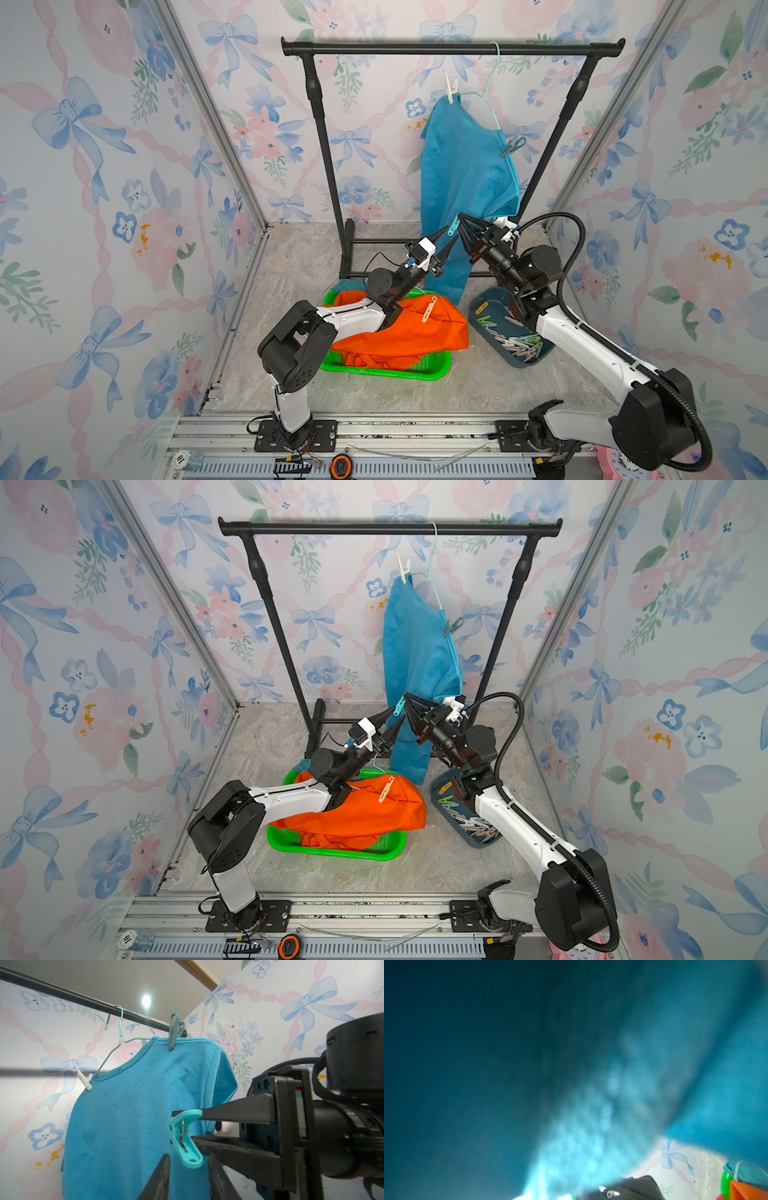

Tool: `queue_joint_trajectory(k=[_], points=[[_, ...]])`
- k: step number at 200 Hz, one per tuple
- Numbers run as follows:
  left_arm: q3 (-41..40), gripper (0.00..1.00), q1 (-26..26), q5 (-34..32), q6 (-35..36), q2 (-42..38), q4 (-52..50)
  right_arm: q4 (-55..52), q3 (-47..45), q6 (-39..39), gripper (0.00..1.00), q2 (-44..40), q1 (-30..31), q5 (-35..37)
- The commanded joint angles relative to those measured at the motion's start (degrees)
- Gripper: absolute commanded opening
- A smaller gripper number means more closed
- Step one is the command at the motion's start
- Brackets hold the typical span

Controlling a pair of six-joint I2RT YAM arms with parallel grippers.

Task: Use clothespins to secure the t-shirt on both sides of the hanger
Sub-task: Pick up the clothespin from the storage box.

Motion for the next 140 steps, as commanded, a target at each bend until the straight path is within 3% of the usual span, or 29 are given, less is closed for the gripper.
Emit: queue_joint_trajectory(k=[1, 45, 76, 140], points=[[1.1, 0.34, -0.5, -0.5, 1.4, -1.7, 0.9, 2.0, 0.5, -0.7, 0.18, -1.0, -0.3, -0.4], [1.3, 0.4, -0.8, -1.9, 2.4, -2.3, 0.8, 2.6, 0.2, -0.4, 0.18, -0.3, -0.4, -0.4], [1.6, 0.31, -0.8, -1.3, 2.8, -2.5, 0.6, 2.5, 0.1, -0.7, 0.18, -0.3, -0.5, -0.4], [1.6, 0.25, -0.8, -1.0, 3.0, -2.3, 0.3, 2.5, -0.1, -0.7, 0.18, 0.1, -0.6, -0.5]])
